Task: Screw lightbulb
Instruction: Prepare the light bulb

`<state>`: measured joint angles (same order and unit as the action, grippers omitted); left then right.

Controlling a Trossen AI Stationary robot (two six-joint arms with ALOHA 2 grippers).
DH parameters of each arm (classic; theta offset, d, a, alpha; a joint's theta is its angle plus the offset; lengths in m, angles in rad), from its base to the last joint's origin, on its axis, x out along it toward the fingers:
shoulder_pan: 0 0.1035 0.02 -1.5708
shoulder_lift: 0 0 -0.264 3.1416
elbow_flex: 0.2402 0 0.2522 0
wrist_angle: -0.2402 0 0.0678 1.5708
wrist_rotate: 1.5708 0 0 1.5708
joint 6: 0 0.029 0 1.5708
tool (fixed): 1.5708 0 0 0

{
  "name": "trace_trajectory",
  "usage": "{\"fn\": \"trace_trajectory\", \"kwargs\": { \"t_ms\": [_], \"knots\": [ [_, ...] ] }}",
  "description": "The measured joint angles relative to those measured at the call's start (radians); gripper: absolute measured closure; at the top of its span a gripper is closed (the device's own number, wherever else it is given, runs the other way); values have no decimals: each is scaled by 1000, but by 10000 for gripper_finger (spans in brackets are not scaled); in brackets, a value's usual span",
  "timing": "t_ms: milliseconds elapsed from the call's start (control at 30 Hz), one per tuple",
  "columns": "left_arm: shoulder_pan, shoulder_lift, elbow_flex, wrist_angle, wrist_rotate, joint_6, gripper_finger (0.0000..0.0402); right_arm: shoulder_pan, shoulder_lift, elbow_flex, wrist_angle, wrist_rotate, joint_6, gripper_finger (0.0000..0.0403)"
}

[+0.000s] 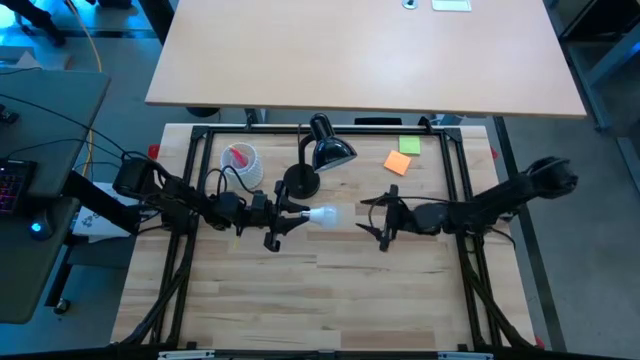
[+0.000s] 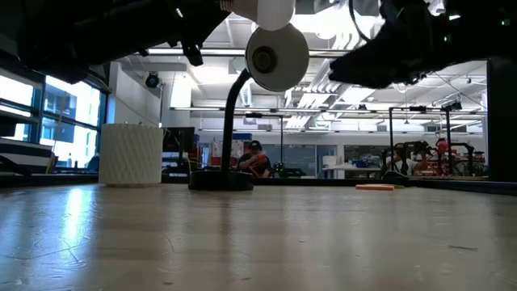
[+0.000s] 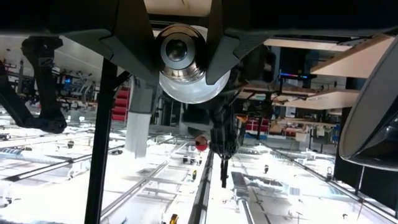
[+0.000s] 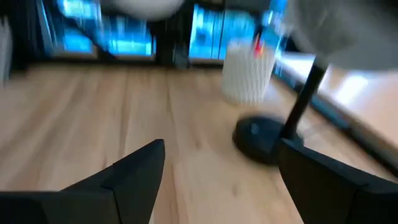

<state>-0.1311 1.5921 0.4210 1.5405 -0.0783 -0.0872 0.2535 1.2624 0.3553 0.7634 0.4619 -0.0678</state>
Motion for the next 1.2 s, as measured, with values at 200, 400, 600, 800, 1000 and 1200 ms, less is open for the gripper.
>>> {"fn": "trace_trajectory", "kwargs": {
  "t_ms": [200, 400, 600, 800, 1000, 1200],
  "knots": [
    [0, 0, 0, 6, -6, -10, 294, 1, 76, 61, 172, -106, -282, 98],
    [0, 0, 0, -17, -11, -15, 294, 9, 85, 181, 104, -89, -374, 98],
    [0, 0, 23, -208, -114, -119, 294, 29, 64, 240, -106, -96, -254, 98],
    [0, 0, 113, -377, -104, -97, 295, 19, 106, 271, -155, -132, -143, 98],
    [11, 0, 162, -457, -91, -65, 295, 2, 142, 396, -373, -51, -196, 98],
    [29, 0, 161, -468, -79, -80, 294, -33, 147, 550, -752, -74, -79, 98]
  ]
}}
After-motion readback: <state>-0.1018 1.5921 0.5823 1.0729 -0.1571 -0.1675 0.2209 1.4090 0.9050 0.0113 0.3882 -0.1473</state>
